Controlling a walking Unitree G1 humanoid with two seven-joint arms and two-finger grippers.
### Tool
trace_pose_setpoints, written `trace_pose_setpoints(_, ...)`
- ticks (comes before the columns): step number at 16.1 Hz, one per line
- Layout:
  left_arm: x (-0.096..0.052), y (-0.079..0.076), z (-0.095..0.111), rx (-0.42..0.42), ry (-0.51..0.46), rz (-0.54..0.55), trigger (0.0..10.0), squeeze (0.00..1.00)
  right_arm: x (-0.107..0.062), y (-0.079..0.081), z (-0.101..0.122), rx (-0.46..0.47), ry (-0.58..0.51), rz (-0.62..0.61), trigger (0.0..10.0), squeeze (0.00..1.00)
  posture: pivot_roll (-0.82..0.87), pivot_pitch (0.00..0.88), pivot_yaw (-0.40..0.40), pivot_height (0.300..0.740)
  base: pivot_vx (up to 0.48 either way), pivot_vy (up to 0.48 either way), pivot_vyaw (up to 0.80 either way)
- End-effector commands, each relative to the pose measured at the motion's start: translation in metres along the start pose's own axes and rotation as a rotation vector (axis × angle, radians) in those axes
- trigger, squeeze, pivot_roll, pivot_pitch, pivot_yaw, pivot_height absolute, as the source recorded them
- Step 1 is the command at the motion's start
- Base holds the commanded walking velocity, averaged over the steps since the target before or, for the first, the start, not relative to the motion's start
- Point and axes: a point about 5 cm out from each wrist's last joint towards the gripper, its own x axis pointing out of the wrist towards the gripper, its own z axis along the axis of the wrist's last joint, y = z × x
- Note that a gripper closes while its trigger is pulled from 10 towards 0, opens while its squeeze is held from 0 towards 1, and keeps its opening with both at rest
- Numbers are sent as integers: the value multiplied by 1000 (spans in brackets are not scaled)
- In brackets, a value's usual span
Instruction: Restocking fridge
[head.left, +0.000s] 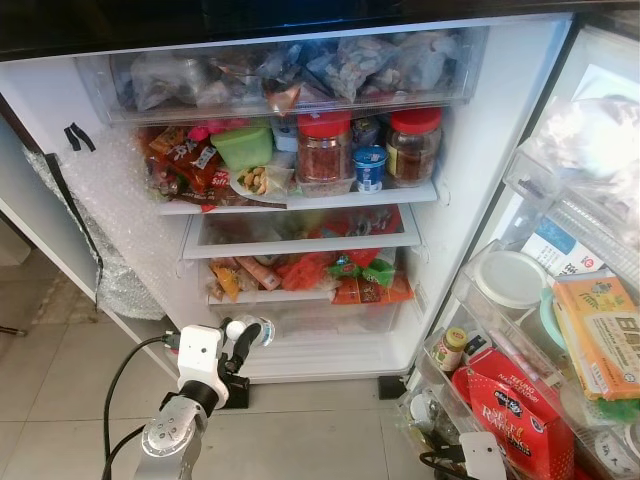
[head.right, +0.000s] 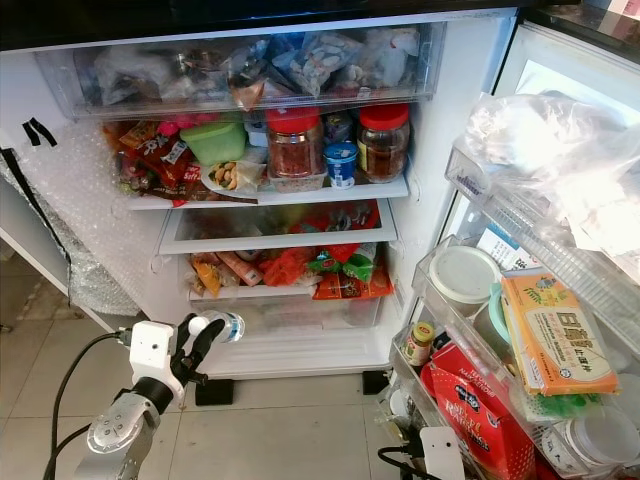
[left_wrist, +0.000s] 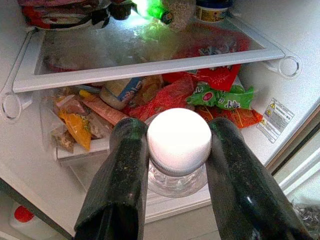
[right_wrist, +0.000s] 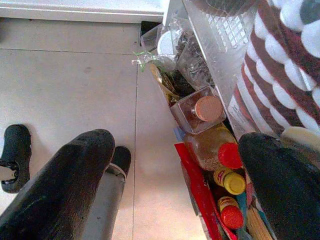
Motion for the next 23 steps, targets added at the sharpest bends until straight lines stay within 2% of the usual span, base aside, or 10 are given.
trace_pose_setpoints(1, -1, -1, 1, 16, 3, -5, 10000, 0, -1, 1, -5, 18, 22, 9, 10000, 0, 95, 95, 41, 695, 0, 0, 0)
trace_pose_setpoints(5, 1, -1, 2, 14, -1, -11, 10000, 0, -1, 2, -5, 29, 20, 25, 10000, 0, 94, 93, 44, 645, 0, 0, 0)
trace_pose_setpoints(15, 7, -5, 10, 20, -23, -29, 10000, 0, -1, 4, -5, 41, 7, 47, 10000, 0, 95, 76, 45, 645, 0, 0, 0)
trace_pose_setpoints(23, 9, -6, 14, 13, -27, -25, 10000, 0, -1, 4, -5, 46, 6, 52, 10000, 0, 96, 95, 43, 645, 0, 0, 0)
